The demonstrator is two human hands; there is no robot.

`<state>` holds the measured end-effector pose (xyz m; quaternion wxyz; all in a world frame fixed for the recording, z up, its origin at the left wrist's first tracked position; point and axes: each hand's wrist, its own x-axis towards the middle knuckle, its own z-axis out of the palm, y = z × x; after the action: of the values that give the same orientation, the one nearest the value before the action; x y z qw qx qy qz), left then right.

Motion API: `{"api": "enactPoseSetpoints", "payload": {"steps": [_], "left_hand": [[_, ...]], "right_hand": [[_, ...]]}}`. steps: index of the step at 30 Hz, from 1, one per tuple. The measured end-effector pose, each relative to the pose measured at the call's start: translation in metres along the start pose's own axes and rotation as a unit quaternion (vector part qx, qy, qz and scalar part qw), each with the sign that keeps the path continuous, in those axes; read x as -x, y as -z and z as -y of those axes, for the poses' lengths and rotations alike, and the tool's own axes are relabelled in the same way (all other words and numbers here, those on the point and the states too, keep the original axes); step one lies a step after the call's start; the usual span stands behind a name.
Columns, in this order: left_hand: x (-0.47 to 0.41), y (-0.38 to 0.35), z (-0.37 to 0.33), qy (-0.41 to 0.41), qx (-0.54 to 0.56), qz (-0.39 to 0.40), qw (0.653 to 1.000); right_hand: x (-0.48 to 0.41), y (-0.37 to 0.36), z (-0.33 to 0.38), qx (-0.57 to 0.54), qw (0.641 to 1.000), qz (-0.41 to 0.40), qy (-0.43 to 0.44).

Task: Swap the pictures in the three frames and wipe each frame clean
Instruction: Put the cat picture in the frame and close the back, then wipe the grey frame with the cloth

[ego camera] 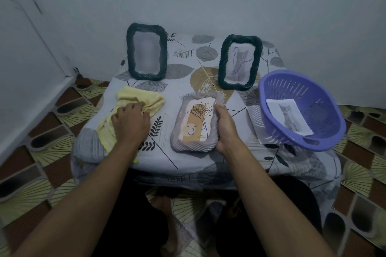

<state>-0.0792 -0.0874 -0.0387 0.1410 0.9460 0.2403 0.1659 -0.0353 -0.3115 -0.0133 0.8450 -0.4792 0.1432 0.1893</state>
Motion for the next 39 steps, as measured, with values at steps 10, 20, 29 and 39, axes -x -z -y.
{"api": "enactPoseSetpoints", "payload": {"steps": [10, 20, 29, 39], "left_hand": [[0.047, 0.034, -0.070, -0.067, 0.311, -0.077, 0.945], [0.061, 0.008, -0.077, -0.312, 0.126, 0.116, 0.934], [0.055, 0.012, -0.119, -0.172, 0.265, 0.176, 0.932], [0.066, -0.002, -0.087, -0.250, 0.138, 0.137, 0.949]], "right_hand": [[0.002, -0.012, -0.006, -0.039, 0.997, 0.065, 0.005], [0.030, -0.014, 0.007, -0.080, 0.990, 0.112, -0.018], [0.030, -0.021, -0.004, -0.042, 0.991, 0.117, 0.048], [0.026, -0.005, -0.011, -0.042, 0.996, 0.065, 0.049]]}}
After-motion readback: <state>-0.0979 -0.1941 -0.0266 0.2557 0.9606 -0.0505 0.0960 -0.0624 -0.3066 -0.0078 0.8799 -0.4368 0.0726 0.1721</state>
